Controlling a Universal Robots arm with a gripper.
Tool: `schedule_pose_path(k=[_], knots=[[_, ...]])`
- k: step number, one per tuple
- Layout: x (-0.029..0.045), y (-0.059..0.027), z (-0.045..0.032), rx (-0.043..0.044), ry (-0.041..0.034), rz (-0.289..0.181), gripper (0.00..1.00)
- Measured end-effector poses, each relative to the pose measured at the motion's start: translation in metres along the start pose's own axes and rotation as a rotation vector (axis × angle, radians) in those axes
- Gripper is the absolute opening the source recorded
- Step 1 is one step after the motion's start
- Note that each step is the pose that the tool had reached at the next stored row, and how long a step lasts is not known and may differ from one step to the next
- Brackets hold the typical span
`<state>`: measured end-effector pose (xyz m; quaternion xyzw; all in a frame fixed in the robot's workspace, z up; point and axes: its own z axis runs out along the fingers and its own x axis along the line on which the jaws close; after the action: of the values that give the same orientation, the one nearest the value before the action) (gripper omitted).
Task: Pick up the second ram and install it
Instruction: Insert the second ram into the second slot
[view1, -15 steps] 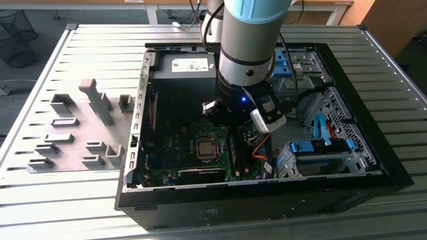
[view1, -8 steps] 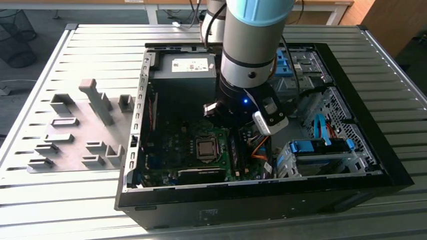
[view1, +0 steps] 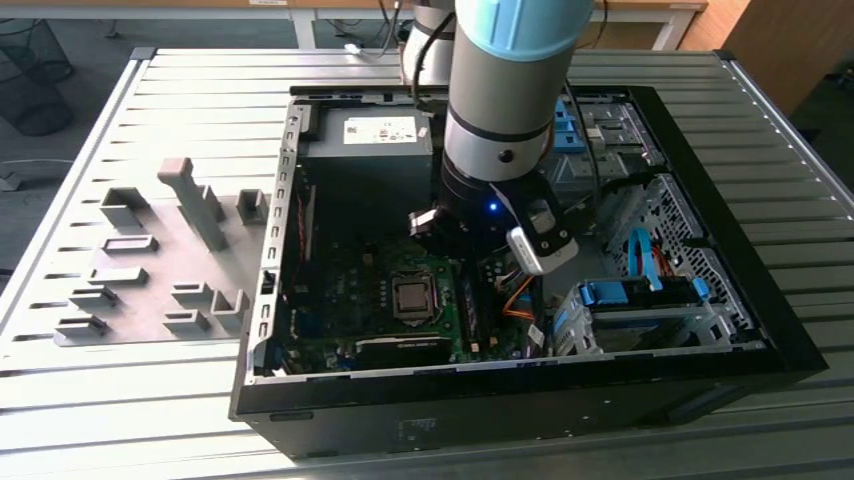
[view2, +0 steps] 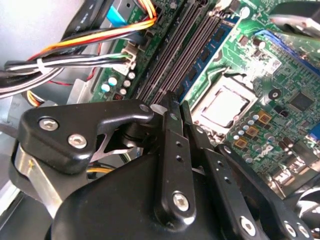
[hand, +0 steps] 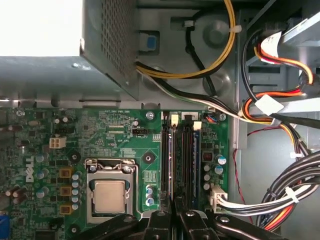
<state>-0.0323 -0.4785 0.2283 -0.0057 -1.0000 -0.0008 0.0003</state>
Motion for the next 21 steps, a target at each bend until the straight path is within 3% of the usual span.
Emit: schedule_pose_path(k=[5, 21], knots=[[0.0000, -0.0017, 0.0025, -0.0001, -0.0001, 0.023, 0.14], [-0.0010, -0.0012, 0.0108, 0.0001, 0.0004, 0.019, 0.14]])
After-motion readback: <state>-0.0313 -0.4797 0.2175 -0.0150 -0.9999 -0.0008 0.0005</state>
